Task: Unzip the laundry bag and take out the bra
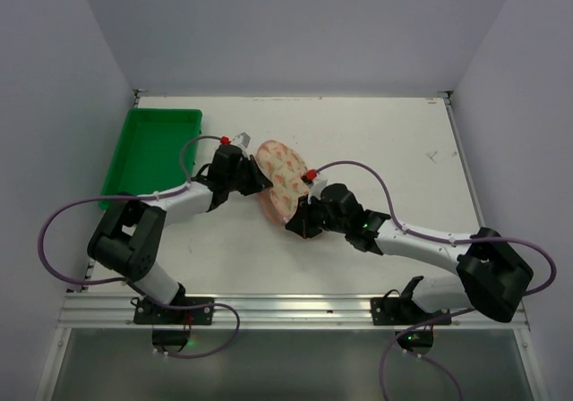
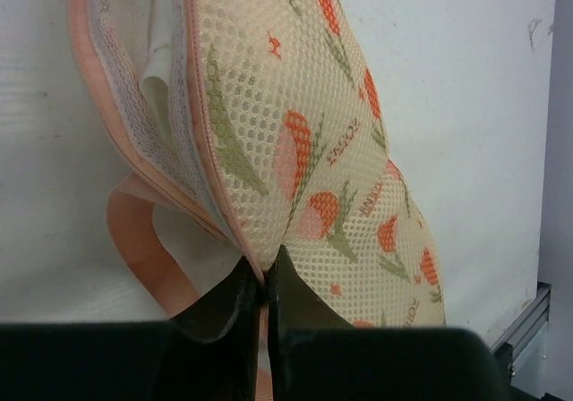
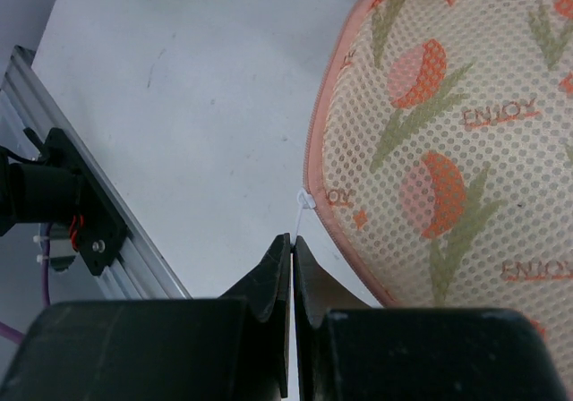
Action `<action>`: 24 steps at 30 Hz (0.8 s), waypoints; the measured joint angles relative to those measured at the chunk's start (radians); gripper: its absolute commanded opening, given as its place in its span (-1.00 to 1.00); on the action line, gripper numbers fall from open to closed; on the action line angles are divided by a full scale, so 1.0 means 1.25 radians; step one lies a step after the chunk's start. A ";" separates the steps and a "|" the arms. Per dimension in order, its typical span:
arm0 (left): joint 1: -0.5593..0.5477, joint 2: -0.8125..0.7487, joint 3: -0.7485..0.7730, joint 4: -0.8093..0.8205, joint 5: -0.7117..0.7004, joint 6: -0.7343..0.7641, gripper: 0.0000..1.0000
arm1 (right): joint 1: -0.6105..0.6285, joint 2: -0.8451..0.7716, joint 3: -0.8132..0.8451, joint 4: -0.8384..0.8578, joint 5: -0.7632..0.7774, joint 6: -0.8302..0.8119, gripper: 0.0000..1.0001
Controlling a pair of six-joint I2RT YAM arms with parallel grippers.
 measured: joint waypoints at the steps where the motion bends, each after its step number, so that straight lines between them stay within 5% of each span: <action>1: 0.000 0.009 0.008 -0.001 0.006 0.016 -0.66 | 0.000 0.010 0.001 0.001 -0.002 0.000 -1.00; 4: 0.004 0.017 0.023 -0.007 0.015 0.047 0.20 | 0.000 0.043 0.006 0.005 -0.012 0.002 -1.00; 5: 0.006 0.016 0.024 -0.007 0.014 0.050 0.69 | 0.000 0.056 0.009 0.009 -0.018 0.003 -1.00; 8: 0.013 -0.005 0.023 -0.020 0.012 0.046 0.95 | 0.002 0.099 0.026 0.019 -0.031 0.009 -1.00; 16: 0.016 -0.198 -0.093 -0.036 -0.023 -0.022 0.89 | 0.005 0.211 0.093 0.085 -0.051 0.030 -1.00; 24: -0.009 -0.223 -0.206 -0.034 -0.017 -0.092 0.22 | 0.005 0.263 0.140 0.129 -0.051 0.037 -1.00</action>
